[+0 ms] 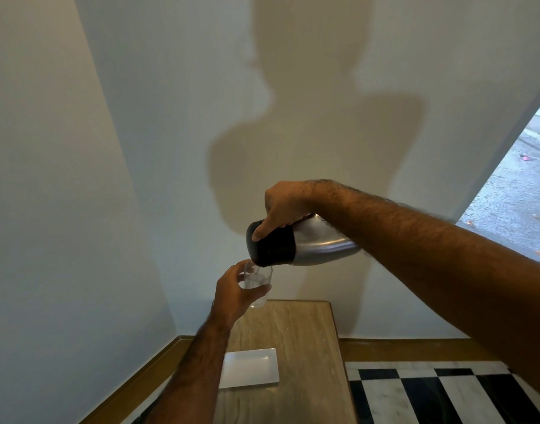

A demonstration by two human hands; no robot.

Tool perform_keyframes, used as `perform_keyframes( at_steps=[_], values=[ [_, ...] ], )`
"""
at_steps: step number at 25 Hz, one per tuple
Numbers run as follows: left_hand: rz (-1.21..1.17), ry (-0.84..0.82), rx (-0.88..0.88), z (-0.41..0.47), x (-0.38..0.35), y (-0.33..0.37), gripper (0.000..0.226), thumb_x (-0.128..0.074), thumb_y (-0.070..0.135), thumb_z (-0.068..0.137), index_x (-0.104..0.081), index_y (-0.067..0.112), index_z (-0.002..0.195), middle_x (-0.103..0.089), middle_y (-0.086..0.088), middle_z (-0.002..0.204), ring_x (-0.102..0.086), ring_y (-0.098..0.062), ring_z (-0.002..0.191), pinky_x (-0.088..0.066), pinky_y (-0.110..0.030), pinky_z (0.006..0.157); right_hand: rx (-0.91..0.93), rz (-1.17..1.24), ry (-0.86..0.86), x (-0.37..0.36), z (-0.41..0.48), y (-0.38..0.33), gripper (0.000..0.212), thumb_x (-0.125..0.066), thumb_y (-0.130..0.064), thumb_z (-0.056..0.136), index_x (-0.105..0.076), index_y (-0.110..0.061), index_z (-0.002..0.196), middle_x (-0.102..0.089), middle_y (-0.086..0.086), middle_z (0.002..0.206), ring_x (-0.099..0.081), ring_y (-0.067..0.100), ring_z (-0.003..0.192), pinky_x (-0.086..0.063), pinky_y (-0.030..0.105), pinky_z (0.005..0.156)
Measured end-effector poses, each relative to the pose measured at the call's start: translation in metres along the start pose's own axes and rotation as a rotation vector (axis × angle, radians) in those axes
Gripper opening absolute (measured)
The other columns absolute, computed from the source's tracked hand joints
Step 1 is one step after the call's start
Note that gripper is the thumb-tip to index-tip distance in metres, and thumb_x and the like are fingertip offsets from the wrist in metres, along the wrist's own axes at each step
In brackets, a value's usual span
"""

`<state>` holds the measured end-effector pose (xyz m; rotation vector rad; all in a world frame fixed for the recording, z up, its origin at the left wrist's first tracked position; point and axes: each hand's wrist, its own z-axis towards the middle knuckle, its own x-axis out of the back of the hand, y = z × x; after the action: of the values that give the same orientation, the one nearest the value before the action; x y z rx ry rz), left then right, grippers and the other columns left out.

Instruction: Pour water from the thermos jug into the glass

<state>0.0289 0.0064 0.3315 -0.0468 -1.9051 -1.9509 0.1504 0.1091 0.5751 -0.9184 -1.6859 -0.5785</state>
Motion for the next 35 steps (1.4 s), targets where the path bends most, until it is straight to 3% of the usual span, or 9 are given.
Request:
perform_keyframes(
  at_steps=[8, 12, 21, 26, 31, 35],
  values=[
    [0.013, -0.015, -0.017, 0.001, 0.0, -0.005, 0.069, -0.079, 0.054, 0.072, -0.053, 0.031, 0.131, -0.061, 0.008, 0.131, -0.061, -0.014, 0.109, -0.05, -0.026, 0.091, 0.001, -0.018, -0.005, -0.001, -0.002, 0.0, 0.061, -0.07, -0.078, 0.056, -0.07, -0.018, 0.066, -0.071, -0.006, 0.06, -0.068, 0.011, 0.058, -0.047, 0.022, 0.047],
    [0.0, -0.029, -0.022, -0.001, 0.001, -0.003, 0.066, -0.076, 0.06, 0.068, -0.049, 0.041, 0.125, -0.057, 0.016, 0.125, -0.061, -0.012, 0.107, -0.046, -0.015, 0.084, -0.002, -0.008, -0.011, -0.001, -0.002, 0.001, 0.059, -0.071, -0.077, 0.059, -0.07, -0.018, 0.066, -0.071, -0.006, 0.062, -0.068, 0.011, 0.059, -0.047, 0.023, 0.048],
    [-0.005, -0.022, -0.021, 0.0, 0.001, -0.005, 0.074, -0.07, 0.075, 0.059, -0.046, 0.046, 0.123, -0.055, 0.02, 0.123, -0.059, -0.007, 0.104, -0.045, -0.014, 0.082, -0.009, -0.007, -0.025, -0.002, 0.0, 0.002, 0.06, -0.07, -0.077, 0.059, -0.071, -0.018, 0.069, -0.072, -0.004, 0.064, -0.068, 0.012, 0.06, -0.048, 0.023, 0.048],
    [0.012, -0.026, 0.006, 0.001, -0.001, -0.01, 0.077, -0.07, 0.074, 0.061, -0.047, 0.043, 0.127, -0.056, 0.016, 0.126, -0.058, -0.009, 0.106, -0.048, -0.027, 0.092, -0.009, -0.003, -0.03, -0.006, 0.004, 0.001, 0.061, -0.07, -0.078, 0.057, -0.071, -0.018, 0.069, -0.072, -0.006, 0.062, -0.068, 0.011, 0.058, -0.047, 0.023, 0.046],
    [0.003, -0.007, -0.01, 0.0, 0.0, -0.01, 0.07, -0.073, 0.071, 0.063, -0.047, 0.047, 0.124, -0.057, 0.019, 0.125, -0.06, -0.006, 0.102, -0.044, -0.008, 0.08, -0.012, 0.032, -0.034, -0.009, 0.004, 0.008, 0.064, -0.068, -0.08, 0.056, -0.072, -0.018, 0.07, -0.072, -0.004, 0.064, -0.068, 0.014, 0.062, -0.048, 0.025, 0.05],
    [0.016, 0.011, -0.015, -0.001, -0.001, -0.015, 0.068, -0.073, 0.071, 0.065, -0.048, 0.048, 0.124, -0.057, 0.022, 0.124, -0.061, -0.003, 0.099, -0.043, -0.003, 0.075, -0.018, 0.09, -0.052, -0.013, 0.002, 0.017, 0.061, -0.068, -0.078, 0.061, -0.072, -0.018, 0.069, -0.069, -0.007, 0.057, -0.065, 0.013, 0.06, -0.048, 0.025, 0.051]
  ],
)
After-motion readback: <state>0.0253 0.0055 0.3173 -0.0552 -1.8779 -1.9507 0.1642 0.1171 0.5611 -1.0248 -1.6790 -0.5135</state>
